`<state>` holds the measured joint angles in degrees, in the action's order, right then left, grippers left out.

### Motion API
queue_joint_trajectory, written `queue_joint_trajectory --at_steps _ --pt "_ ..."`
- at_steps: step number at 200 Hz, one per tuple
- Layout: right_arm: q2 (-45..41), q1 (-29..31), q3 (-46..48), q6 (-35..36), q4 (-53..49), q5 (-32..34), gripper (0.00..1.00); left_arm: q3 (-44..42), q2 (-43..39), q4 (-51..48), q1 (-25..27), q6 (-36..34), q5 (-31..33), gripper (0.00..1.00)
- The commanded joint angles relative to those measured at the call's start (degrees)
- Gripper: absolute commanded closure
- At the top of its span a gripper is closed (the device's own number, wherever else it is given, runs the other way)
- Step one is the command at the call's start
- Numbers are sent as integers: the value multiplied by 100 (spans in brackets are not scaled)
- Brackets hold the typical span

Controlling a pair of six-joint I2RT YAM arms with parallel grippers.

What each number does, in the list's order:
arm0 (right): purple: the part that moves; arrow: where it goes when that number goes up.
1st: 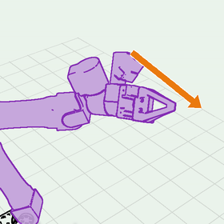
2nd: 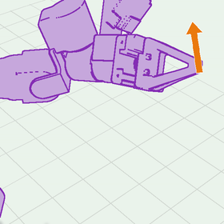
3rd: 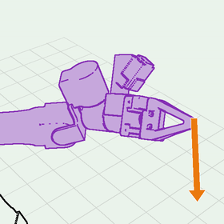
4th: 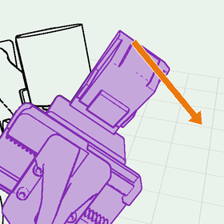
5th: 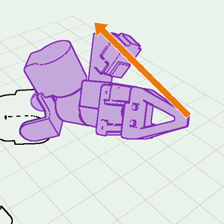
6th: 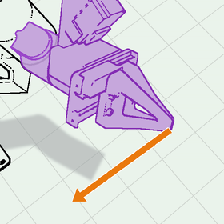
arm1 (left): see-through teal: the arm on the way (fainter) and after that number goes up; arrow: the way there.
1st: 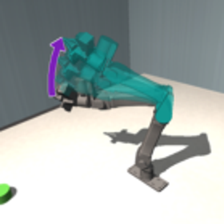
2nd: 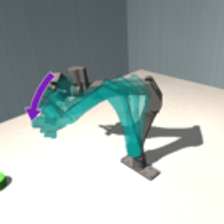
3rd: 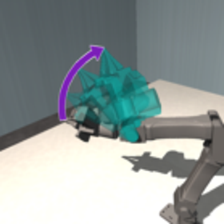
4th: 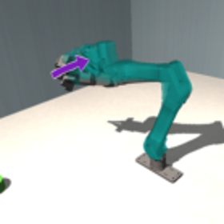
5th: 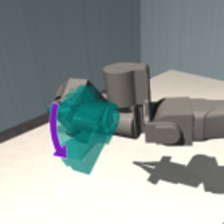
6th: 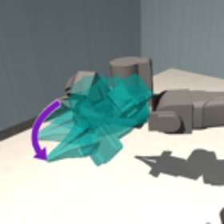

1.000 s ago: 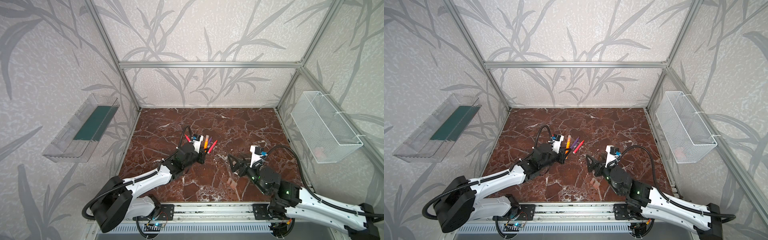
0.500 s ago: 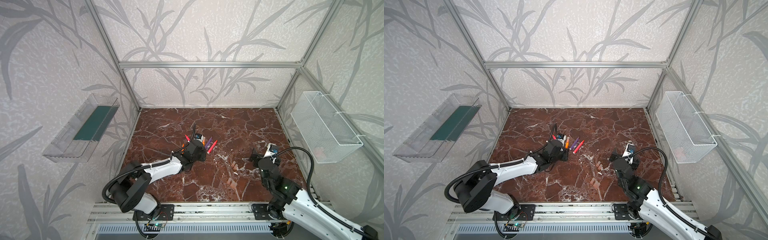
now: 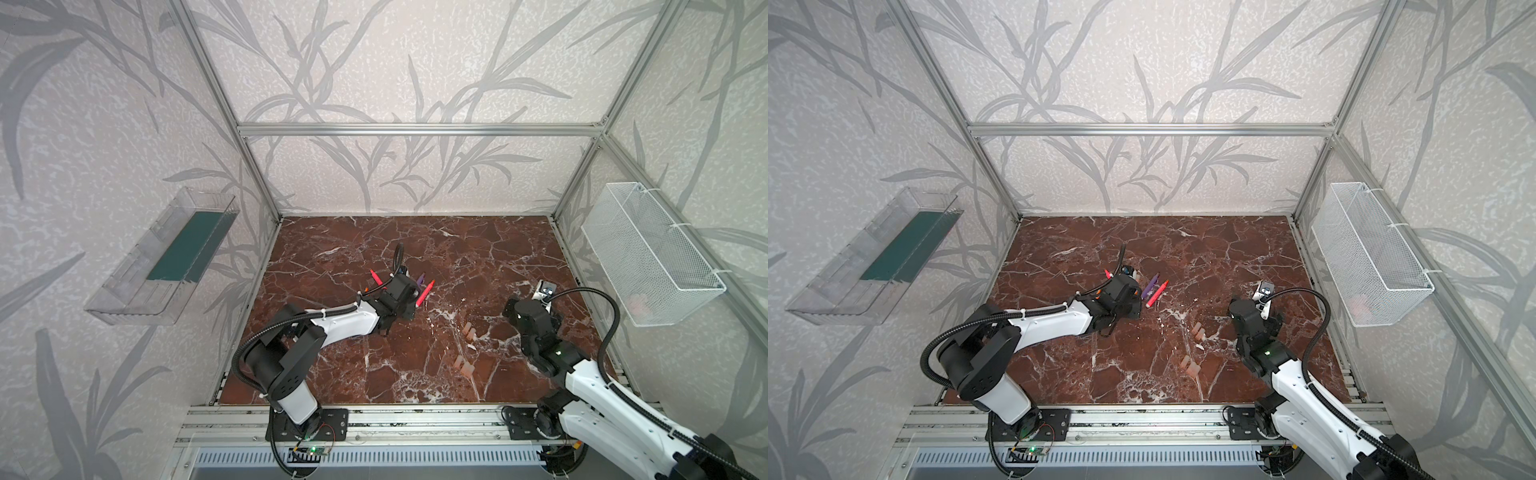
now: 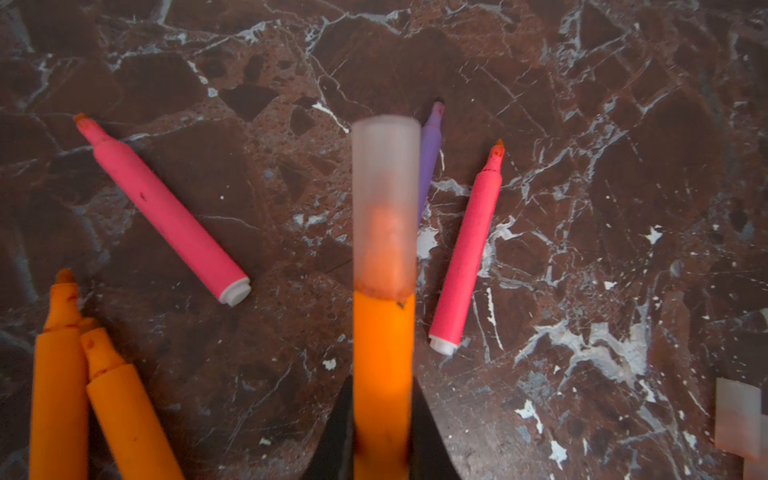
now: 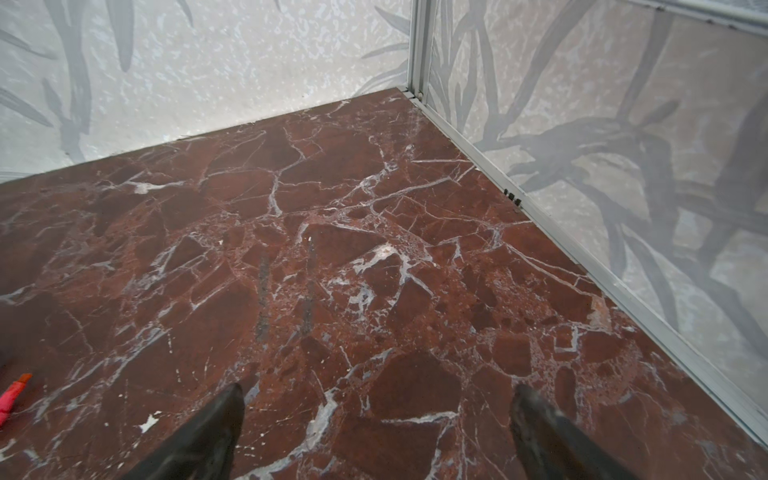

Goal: Insert the pens into the pen caps
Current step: 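Pull the right gripper back while the left gripper lowers the capped marker, then lay the capped orange marker on the table beside the other markers with the left gripper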

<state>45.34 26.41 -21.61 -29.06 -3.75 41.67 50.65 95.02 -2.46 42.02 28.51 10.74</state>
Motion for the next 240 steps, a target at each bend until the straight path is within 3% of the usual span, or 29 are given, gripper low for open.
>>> queue_joint_trajectory --at_steps 1,80,138,177,240 --pt "-215 -22 109 5 319 -107 2 185 33 -355 -18 150 385 100" --pt "62 -25 -97 -30 -35 -350 3 840 671 -543 -104 140 360 100" --pt "-90 -22 -37 -67 -124 -354 2 1670 1341 -832 -598 99 155 100" --pt "296 -25 -180 -23 111 -215 3 2379 1975 -1351 -866 21 -269 100" --pt "814 -24 -485 -74 -11 -178 3 2675 2342 -1631 -954 -73 -222 100"
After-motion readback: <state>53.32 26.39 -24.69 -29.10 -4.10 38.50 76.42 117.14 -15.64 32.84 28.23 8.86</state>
